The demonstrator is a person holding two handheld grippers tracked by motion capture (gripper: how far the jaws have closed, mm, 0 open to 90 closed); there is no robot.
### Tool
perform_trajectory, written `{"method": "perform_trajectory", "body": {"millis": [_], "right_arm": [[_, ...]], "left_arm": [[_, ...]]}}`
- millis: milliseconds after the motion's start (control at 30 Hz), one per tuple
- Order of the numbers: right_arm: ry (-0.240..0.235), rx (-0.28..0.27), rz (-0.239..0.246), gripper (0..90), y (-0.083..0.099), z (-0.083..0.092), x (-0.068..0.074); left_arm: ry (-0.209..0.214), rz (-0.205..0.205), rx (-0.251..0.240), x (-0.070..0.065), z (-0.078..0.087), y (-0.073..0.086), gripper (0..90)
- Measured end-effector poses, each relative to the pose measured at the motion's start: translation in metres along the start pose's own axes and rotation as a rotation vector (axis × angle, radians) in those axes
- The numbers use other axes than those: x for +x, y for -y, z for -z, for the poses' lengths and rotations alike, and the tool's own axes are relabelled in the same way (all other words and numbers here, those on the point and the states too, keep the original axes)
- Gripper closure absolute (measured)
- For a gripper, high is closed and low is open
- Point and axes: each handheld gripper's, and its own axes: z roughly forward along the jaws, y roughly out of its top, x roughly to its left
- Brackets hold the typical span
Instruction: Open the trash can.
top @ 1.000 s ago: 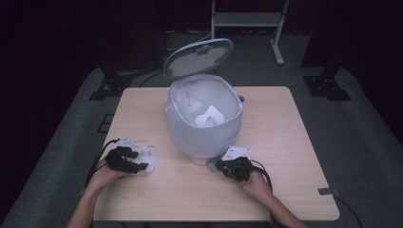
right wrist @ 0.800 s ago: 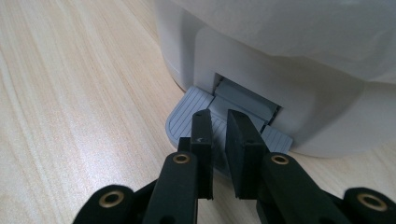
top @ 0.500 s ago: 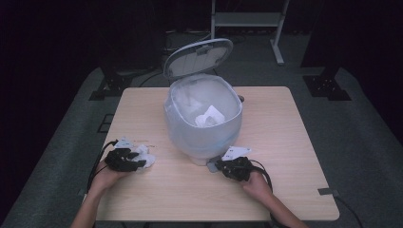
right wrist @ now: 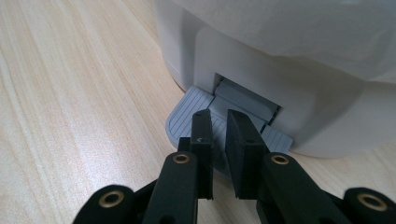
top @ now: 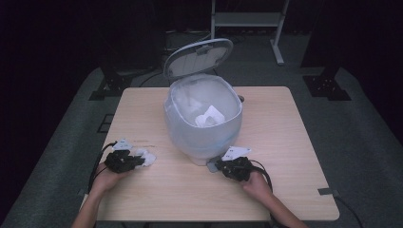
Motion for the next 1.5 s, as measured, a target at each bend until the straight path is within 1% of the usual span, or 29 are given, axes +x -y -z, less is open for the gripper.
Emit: {"method": "perform_trajectory", "body": {"millis": [167, 200, 267, 333, 367, 533, 600, 667, 800, 833, 933, 967, 1100, 1200, 1500], "right_arm": [[-0.001, 0.000, -0.001, 80.6, 0.000, 0.000, 0.000], [0.000, 0.000, -0.001, 80.6, 0.000, 0.000, 0.000], [-0.002, 0.000, -0.004, 80.6, 0.000, 0.000, 0.000], [-0.001, 0.001, -0.003, 80.6, 0.000, 0.000, 0.000], [-0.001, -0.001, 0.001, 80.6, 0.000, 0.000, 0.000], [-0.003, -0.001, 0.001, 80.6, 0.000, 0.000, 0.000], [-0.003, -0.001, 0.001, 80.6, 0.000, 0.000, 0.000], [-0.002, -0.001, 0.001, 80.6, 0.000, 0.000, 0.000], [0.000, -0.001, 0.005, 80.6, 0.000, 0.000, 0.000], [0.001, 0.000, 0.005, 80.6, 0.000, 0.000, 0.000], [0.000, 0.002, -0.002, 80.6, 0.000, 0.000, 0.000], [0.000, 0.003, -0.001, 80.6, 0.000, 0.000, 0.000], [0.000, 0.003, 0.003, 80.6, 0.000, 0.000, 0.000], [0.001, 0.003, 0.005, 80.6, 0.000, 0.000, 0.000], [-0.001, 0.008, 0.002, 80.7, -0.001, 0.000, 0.000]], "left_arm": [[-0.006, 0.012, 0.002, -0.001, 0.001, -0.001, 84.6], [0.004, 0.019, 0.001, -0.001, 0.001, -0.002, 84.7], [0.003, 0.016, 0.001, -0.002, 0.003, -0.004, 85.1], [0.010, 0.022, -0.002, -0.003, 0.004, -0.006, 85.1], [0.025, 0.022, -0.005, -0.003, 0.005, -0.007, 85.1], [0.050, 0.013, -0.006, -0.006, 0.009, -0.011, 85.1], [0.076, 0.020, -0.006, -0.007, 0.011, -0.012, 85.0], [0.086, 0.033, -0.010, -0.008, 0.013, -0.013, 85.1], [0.102, 0.026, -0.013, -0.010, 0.017, -0.016, 85.1], [0.110, 0.030, -0.017, -0.010, 0.018, -0.017, 85.1], [0.121, 0.024, -0.014, -0.012, 0.022, -0.018, 85.1], [0.133, 0.023, -0.015, -0.013, 0.024, -0.019, 85.1], [0.140, 0.017, -0.015, -0.016, 0.029, -0.022, 85.1], [0.143, 0.000, -0.010, -0.018, 0.033, -0.025, 85.0], [0.168, -0.004, -0.020, -0.024, 0.041, -0.029, 84.9]]}}
